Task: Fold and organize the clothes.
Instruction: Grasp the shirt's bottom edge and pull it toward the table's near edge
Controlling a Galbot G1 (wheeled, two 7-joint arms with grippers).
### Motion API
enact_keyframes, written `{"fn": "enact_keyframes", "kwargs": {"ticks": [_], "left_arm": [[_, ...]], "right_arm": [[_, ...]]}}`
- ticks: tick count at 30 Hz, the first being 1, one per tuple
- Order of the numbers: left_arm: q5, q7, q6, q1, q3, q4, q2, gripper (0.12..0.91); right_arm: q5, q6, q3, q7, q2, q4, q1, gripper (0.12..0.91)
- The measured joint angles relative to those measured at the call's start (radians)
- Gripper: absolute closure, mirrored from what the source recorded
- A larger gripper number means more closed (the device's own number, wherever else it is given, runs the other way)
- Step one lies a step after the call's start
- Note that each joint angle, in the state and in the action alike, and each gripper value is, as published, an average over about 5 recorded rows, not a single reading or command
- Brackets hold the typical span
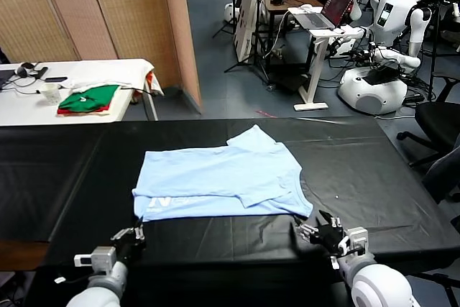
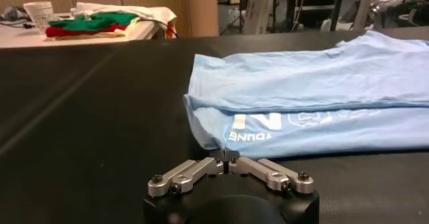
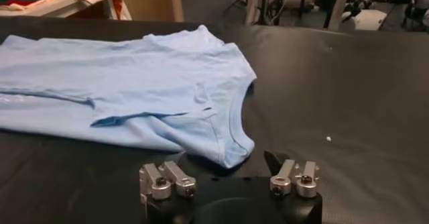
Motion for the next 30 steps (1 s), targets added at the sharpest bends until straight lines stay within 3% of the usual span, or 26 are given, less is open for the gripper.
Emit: {"fn": "enact_keyframes", "kwargs": {"ticks": [5, 8, 15, 20, 26, 28, 30], "left_arm": [[0.006, 0.001, -0.002, 0.004, 0.001, 0.000, -0.001, 0.883], [0.007, 0.001, -0.002, 0.005, 0.001, 0.000, 0.002, 0.883], [0.021, -0.002, 0.004, 0.019, -0.006, -0.013, 0.015, 0.883], [0.044, -0.019, 0.013, 0.059, -0.026, -0.045, 0.040, 0.883], [0.059, -0.033, 0.025, 0.151, -0.065, -0.105, 0.070, 0.883], [0.064, -0.045, 0.032, 0.181, -0.072, -0.120, 0.074, 0.883], [0.064, -0.062, 0.043, 0.204, -0.075, -0.134, 0.073, 0.883]], "right_arm": [[0.003, 0.001, -0.001, -0.003, -0.009, -0.007, 0.011, 0.765], [0.023, -0.007, 0.001, 0.004, -0.018, -0.002, 0.009, 0.867], [0.130, -0.104, 0.034, 0.076, -0.057, 0.071, -0.042, 0.884], [0.157, -0.166, 0.054, 0.113, -0.070, 0.149, -0.110, 0.884], [0.147, -0.175, 0.054, 0.114, -0.057, 0.188, -0.156, 0.880], [0.144, -0.175, 0.056, 0.105, -0.055, 0.200, -0.166, 0.850], [0.142, -0.175, 0.058, 0.098, -0.055, 0.213, -0.176, 0.763]]}}
